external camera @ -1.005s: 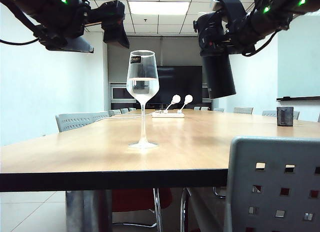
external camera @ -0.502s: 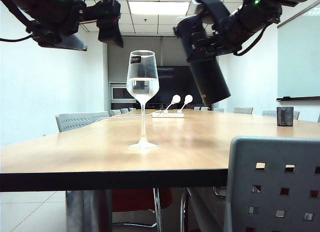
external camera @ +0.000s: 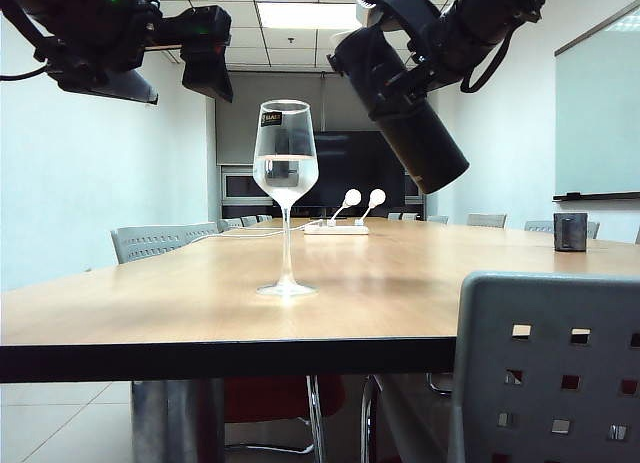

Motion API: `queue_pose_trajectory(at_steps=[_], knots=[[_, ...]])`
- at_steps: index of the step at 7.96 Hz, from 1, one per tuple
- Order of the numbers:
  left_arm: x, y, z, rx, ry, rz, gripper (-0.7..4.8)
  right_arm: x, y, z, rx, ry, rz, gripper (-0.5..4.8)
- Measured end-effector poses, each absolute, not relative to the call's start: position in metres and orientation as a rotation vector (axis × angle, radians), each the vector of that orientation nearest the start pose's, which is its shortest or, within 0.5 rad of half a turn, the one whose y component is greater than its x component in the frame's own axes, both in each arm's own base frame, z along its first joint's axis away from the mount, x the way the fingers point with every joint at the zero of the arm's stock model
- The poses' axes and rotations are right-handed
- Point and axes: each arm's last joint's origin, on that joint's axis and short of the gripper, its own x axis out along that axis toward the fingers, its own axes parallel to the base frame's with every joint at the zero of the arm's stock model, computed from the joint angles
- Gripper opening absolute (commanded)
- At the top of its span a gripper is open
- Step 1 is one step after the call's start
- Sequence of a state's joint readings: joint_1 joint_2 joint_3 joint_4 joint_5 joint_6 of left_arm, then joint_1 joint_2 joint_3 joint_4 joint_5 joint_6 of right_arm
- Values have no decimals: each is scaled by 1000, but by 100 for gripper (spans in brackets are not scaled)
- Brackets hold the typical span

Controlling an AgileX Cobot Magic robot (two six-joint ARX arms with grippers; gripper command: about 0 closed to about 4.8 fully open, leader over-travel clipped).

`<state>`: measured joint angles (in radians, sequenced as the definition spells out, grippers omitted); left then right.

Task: Pick up the black thermos cup, pour some water from it into the stemmed glass, and then put the thermos cup back on the table.

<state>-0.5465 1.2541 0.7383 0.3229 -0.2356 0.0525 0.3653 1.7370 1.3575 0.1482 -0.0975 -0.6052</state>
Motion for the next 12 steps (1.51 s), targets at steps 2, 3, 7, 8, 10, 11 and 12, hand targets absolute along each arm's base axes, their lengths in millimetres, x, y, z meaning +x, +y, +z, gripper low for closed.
queue_pose_trajectory(at_steps=[2, 3, 7, 8, 10, 11, 12], knots=[[238, -137, 268, 125, 169, -317, 479, 377, 154, 305, -699, 87, 539, 184], [238, -138, 271, 110, 138, -346, 479, 374, 160, 305, -753, 66, 556, 184], [238, -139, 271, 109, 139, -368, 479, 388, 165, 317, -813, -21, 526, 183], [238, -139, 271, 109, 140, -371, 479, 401, 171, 309, -851, -5, 534, 183], [238, -139, 268, 121, 174, -371, 479, 401, 169, 307, -1010, -5, 519, 183], [238, -139, 267, 122, 176, -371, 479, 401, 169, 307, -1014, -2, 513, 183], [237, -138, 265, 130, 198, -371, 479, 401, 169, 307, -1133, -25, 503, 183]])
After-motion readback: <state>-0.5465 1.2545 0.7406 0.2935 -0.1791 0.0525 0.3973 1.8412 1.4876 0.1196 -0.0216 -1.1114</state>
